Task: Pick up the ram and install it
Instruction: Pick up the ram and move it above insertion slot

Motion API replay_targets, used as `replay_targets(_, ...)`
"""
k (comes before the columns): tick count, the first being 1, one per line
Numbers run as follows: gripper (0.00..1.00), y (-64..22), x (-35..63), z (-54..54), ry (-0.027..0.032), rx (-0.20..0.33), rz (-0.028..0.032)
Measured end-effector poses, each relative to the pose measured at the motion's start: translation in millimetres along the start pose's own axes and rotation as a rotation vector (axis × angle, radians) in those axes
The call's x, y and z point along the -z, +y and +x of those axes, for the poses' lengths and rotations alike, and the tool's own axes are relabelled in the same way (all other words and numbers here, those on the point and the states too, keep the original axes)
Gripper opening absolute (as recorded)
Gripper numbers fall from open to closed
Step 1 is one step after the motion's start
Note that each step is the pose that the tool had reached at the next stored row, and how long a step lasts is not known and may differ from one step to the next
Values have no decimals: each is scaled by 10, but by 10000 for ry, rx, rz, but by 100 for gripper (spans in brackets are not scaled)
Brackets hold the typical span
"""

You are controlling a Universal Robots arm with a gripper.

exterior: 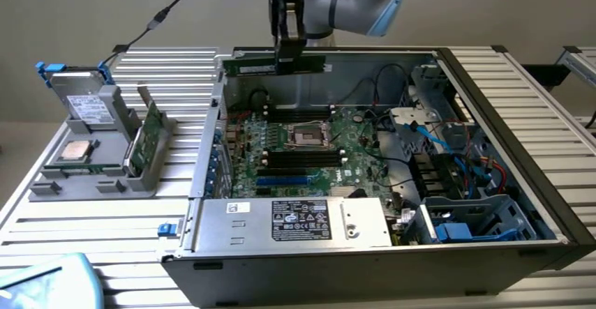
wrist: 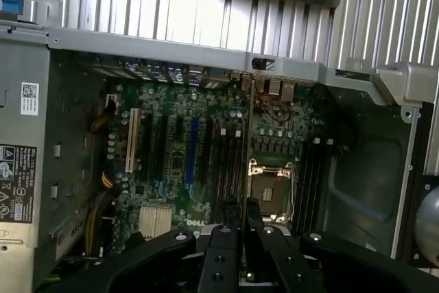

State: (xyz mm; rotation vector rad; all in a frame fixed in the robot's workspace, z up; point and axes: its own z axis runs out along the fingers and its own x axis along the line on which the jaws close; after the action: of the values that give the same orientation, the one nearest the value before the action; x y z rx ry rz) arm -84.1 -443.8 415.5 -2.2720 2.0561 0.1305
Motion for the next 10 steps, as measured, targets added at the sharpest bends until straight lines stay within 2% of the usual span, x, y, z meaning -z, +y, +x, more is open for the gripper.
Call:
replay_targets(3, 14, -27, -16, -7, 22, -93, 40)
replay_targets(10, 14, -105, -81, -7, 23, -419, 80)
